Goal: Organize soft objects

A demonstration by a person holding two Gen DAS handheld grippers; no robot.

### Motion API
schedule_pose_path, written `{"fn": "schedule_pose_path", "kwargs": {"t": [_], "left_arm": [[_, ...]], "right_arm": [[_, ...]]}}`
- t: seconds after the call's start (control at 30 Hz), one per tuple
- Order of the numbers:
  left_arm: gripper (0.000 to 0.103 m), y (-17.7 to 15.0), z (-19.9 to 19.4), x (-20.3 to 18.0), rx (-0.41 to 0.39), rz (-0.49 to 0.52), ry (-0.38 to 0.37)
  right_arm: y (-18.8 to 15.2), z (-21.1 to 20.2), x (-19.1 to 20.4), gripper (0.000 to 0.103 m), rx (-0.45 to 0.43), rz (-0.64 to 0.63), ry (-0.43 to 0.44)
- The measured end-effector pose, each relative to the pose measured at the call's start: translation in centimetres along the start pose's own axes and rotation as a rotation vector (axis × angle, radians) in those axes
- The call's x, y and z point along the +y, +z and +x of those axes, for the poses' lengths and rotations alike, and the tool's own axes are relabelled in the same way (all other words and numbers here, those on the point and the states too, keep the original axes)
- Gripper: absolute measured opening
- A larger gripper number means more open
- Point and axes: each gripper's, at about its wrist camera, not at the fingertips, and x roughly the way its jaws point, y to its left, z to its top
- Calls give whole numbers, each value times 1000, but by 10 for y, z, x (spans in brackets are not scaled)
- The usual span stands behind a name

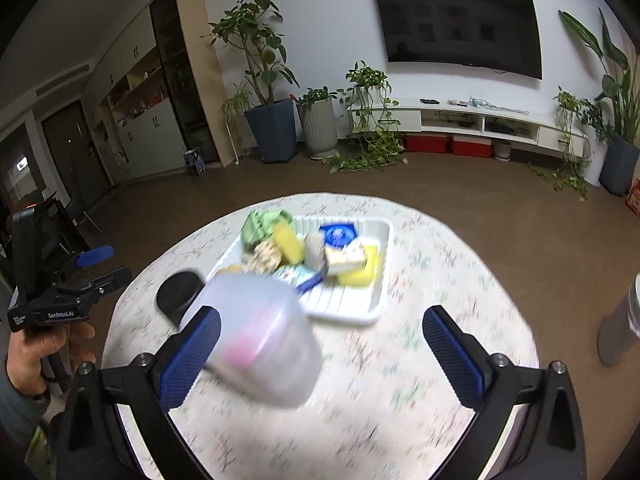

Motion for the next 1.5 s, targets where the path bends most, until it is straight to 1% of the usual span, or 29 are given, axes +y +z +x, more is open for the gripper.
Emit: {"fn": "schedule_pose_path", "kwargs": {"t": [0.1,0.23,0.3,0.4,0.47,0.53,0.6,0.7,0.8,0.87,1.0,1.17,1.5], "left_arm": [[103,-23,-11,-6,4,-22,-25],[103,-49,-25,-19,1,-27,6],[103,-61,-32,-23,1,-37,11],[103,-70,-38,-27,2,-48,23],[103,-76,-42,-31,-2,-62,5],[103,-80,-44,-33,-3,-68,-5],[103,-87,-45,-38,-3,-60,2],[103,-95,-41,-46,14,-47,65],[103,-103,-36,-52,45,-34,175],[103,-105,-32,-53,62,-26,205],[103,-107,-29,-53,81,-61,150],[103,-110,-25,-59,95,-67,117],[103,-110,-24,-64,104,-71,109]], "right_arm": [[-28,-9,14,103,-2,13,3],[-67,-14,34,103,4,23,4],[-85,-15,42,103,4,28,0],[-109,-15,54,103,2,25,-21],[-125,-15,60,103,-2,25,-41],[-135,-16,64,103,-8,29,-49],[-143,-17,68,103,-25,31,-56],[-151,-19,73,103,-47,24,-74],[-153,-20,73,103,-64,20,-94],[-152,-22,72,103,-76,25,-97],[-151,-21,69,103,-81,36,-106],[-151,-20,69,103,-80,36,-107],[-153,-15,67,103,-68,41,-107]]}}
